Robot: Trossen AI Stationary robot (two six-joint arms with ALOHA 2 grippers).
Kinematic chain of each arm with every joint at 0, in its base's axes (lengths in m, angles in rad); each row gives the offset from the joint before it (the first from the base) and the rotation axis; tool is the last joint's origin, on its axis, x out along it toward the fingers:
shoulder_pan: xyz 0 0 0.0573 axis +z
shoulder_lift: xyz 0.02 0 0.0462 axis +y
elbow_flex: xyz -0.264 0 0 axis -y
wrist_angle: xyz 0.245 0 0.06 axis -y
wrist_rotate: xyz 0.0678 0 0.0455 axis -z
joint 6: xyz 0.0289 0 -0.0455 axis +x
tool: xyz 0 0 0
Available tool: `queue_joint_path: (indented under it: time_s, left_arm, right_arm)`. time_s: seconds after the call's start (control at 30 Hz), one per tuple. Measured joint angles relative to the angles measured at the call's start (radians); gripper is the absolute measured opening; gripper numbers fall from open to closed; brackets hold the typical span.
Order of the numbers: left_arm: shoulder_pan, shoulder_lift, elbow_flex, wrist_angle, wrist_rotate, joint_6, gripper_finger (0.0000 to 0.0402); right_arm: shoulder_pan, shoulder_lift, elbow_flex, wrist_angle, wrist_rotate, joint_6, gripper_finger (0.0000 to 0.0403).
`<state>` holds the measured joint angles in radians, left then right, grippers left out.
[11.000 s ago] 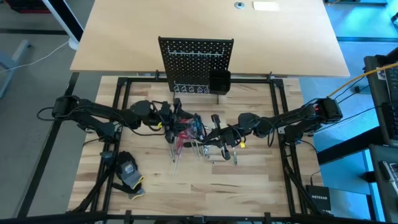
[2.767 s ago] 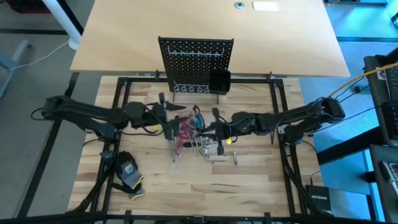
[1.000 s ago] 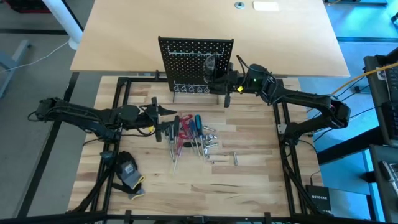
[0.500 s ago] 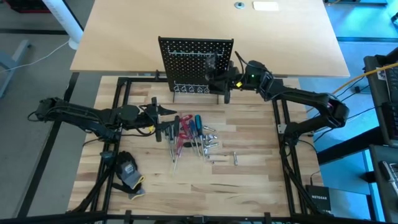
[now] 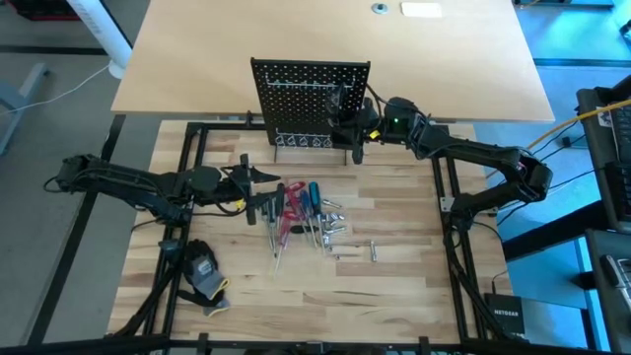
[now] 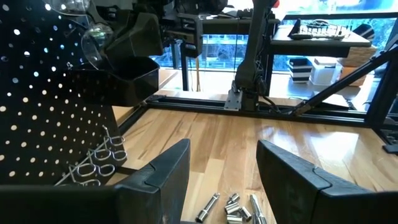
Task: Hang tools onto peg board
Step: Hang the black safety goggles on the peg board, then hang the blue screwdriver on the peg board
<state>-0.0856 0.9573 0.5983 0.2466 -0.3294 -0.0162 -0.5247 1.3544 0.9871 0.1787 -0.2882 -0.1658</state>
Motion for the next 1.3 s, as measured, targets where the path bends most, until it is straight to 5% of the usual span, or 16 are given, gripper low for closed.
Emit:
queue_joint_path:
  time_s: [0.53,1.0,1.3]
  left_arm:
    - [0.000,0.000,0.000,0.000,0.000,-0.003,0.0175]
    - [0.000,0.000,0.000,0.001,0.000,-0.003,0.0175]
    - [0.000,0.000,0.000,0.001,0.000,-0.003,0.0175]
  right_arm:
    - [0.001,-0.006,0.000,-0.039,0.019,-0.003,0.0024]
    - [0.000,-0.009,-0.002,-0.062,0.063,0.059,0.0136]
    - [0.001,-0.130,-0.002,-0.199,0.085,0.031,0.0183]
